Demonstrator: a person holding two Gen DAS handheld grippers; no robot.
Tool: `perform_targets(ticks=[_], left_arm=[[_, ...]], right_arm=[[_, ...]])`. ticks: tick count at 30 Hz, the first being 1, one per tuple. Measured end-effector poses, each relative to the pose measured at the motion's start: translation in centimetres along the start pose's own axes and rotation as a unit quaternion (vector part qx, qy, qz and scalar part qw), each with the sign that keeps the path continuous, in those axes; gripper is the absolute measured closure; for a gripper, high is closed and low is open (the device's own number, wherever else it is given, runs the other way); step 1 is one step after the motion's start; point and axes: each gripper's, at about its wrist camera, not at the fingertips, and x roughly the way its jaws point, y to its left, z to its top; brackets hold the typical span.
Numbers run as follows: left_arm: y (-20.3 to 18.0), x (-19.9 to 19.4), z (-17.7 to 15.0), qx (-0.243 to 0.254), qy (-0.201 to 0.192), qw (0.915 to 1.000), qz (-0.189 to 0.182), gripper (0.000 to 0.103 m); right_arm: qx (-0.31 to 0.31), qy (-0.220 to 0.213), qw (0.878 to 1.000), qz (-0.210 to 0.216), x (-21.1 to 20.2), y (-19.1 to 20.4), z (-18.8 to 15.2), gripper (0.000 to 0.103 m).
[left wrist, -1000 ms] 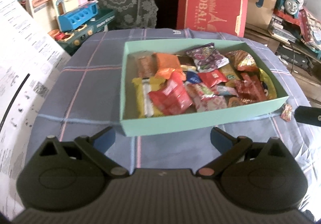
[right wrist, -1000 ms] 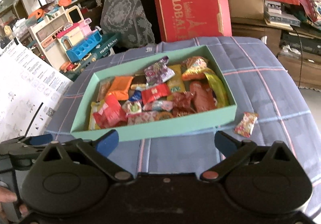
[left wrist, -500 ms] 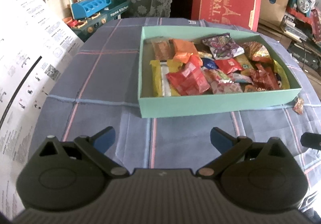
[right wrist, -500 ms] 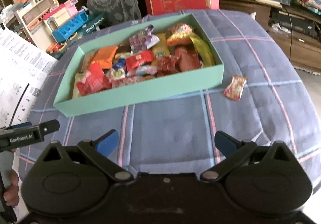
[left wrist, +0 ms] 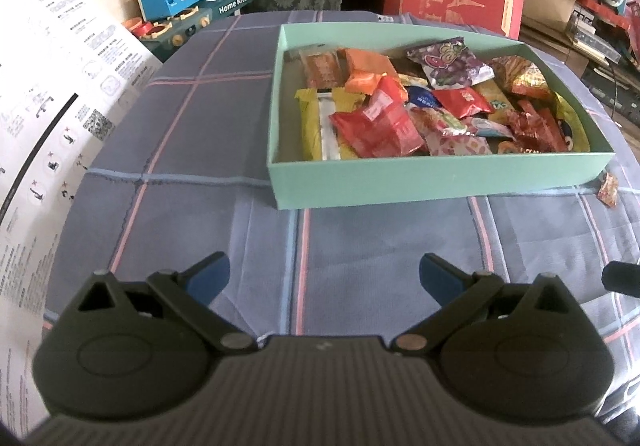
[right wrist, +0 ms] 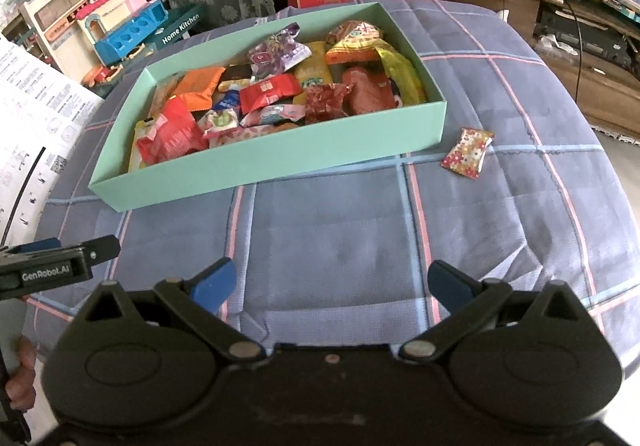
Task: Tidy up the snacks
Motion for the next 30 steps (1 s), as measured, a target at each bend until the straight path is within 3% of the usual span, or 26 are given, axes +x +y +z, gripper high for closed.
perform_targets(ticks=[30], left_arm=[[0.7,0.0,0.6,-0.008,-0.005,0.9999,0.010,0.000]], right_arm=[[-0.027,0.008,1.000,-0.005,0.5,1.1,1.0,0.000]])
